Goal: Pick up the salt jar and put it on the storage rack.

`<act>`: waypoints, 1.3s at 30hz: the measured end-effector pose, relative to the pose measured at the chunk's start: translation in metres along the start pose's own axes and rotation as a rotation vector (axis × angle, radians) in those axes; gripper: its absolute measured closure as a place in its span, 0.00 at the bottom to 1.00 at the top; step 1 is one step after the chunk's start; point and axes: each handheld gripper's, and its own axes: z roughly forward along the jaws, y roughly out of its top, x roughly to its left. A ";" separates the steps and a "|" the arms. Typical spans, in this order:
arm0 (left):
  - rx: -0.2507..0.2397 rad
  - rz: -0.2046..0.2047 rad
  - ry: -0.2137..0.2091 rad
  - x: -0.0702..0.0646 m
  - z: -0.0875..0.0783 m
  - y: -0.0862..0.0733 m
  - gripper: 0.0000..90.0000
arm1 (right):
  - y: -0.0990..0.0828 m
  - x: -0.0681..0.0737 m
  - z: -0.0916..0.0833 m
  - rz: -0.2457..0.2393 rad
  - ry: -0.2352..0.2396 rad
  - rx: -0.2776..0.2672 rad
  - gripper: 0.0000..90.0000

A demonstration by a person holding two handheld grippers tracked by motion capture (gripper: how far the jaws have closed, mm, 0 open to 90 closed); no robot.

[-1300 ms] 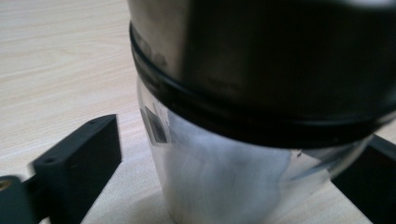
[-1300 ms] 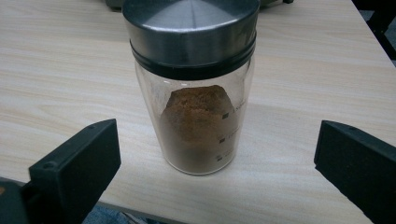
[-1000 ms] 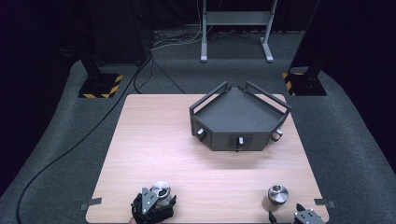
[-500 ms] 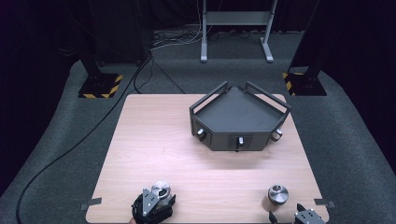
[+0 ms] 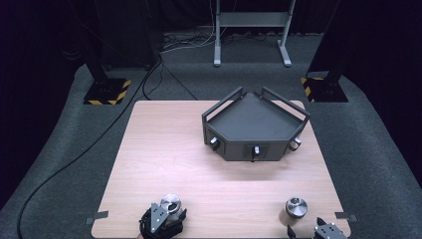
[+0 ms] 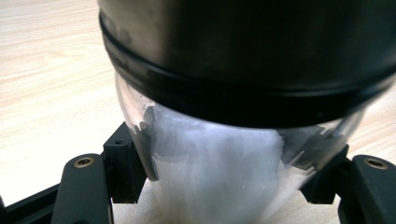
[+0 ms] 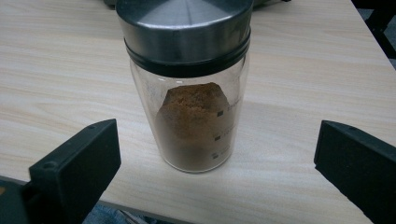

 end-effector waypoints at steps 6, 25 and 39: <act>0.008 -0.005 0.001 0.000 -0.003 0.001 0.35 | 0.000 0.000 -0.001 0.000 -0.004 0.001 0.00; -0.012 0.019 -0.010 -0.001 -0.017 0.012 0.35 | 0.001 0.000 -0.001 -0.002 -0.003 0.004 0.00; -0.020 0.048 -0.040 -0.003 -0.017 0.025 0.35 | 0.002 0.000 0.000 -0.004 0.002 0.010 0.00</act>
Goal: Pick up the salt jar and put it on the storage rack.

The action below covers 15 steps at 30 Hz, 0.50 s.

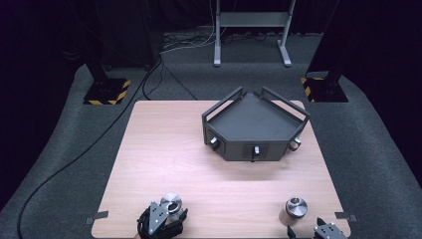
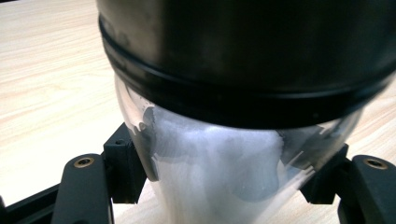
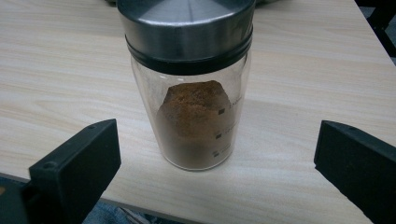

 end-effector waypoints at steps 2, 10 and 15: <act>-0.003 0.004 -0.003 0.000 0.001 0.002 0.35 | 0.000 0.000 0.000 0.000 0.001 -0.001 0.00; -0.008 0.030 -0.006 0.001 0.003 0.013 0.35 | 0.000 0.000 0.000 0.000 0.001 0.001 0.00; -0.012 0.044 -0.012 0.002 0.006 0.022 0.35 | 0.000 0.000 0.000 0.001 0.000 0.002 0.00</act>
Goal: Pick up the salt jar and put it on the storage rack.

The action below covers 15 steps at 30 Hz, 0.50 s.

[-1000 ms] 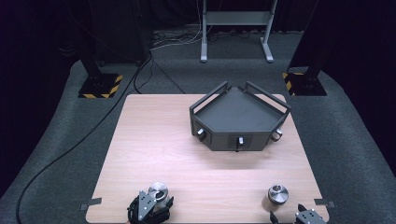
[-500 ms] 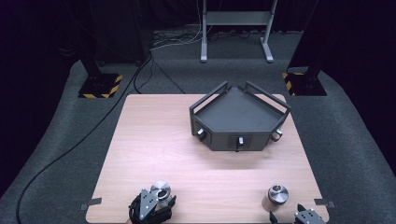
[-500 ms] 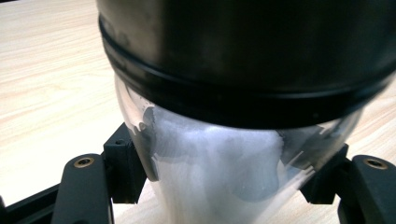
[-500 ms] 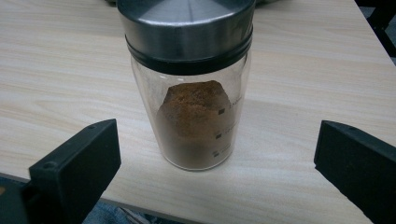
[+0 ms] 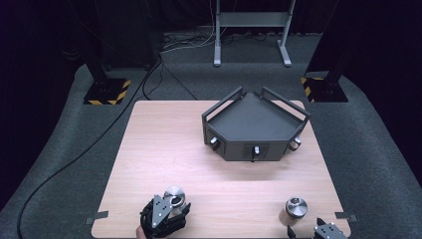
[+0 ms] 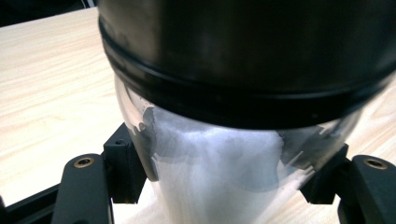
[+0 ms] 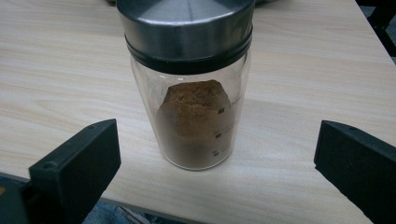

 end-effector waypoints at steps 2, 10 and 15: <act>0.001 0.008 -0.002 0.000 0.002 0.003 0.35 | 0.000 0.000 0.000 0.001 -0.001 0.000 0.00; 0.002 0.027 -0.011 0.002 0.007 0.011 0.35 | 0.000 0.000 0.000 0.000 -0.004 0.002 0.00; -0.001 0.033 -0.018 0.004 0.012 0.018 0.35 | 0.001 0.000 0.000 0.002 -0.004 0.006 0.00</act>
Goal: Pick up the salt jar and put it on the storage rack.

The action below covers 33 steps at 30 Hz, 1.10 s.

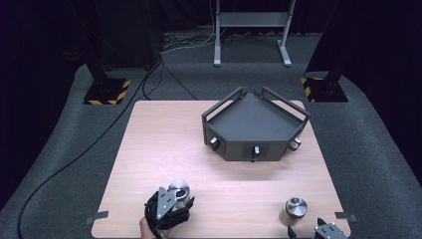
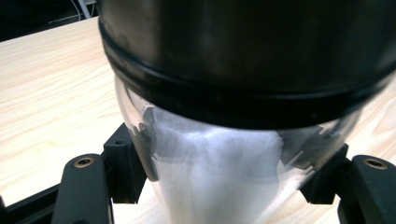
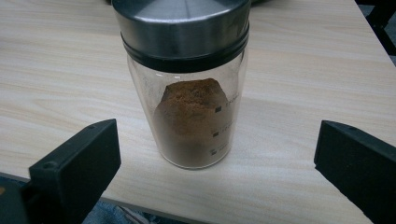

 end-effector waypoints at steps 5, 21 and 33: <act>0.003 0.012 -0.010 0.002 0.005 0.006 0.35 | 0.000 0.000 0.000 0.000 -0.001 0.000 0.00; 0.030 0.049 -0.031 0.013 0.025 0.025 0.35 | 0.001 -0.001 0.000 -0.002 -0.003 0.008 0.00; 0.039 0.053 -0.032 0.021 0.037 0.035 0.35 | 0.002 -0.001 0.001 -0.003 -0.003 0.012 0.00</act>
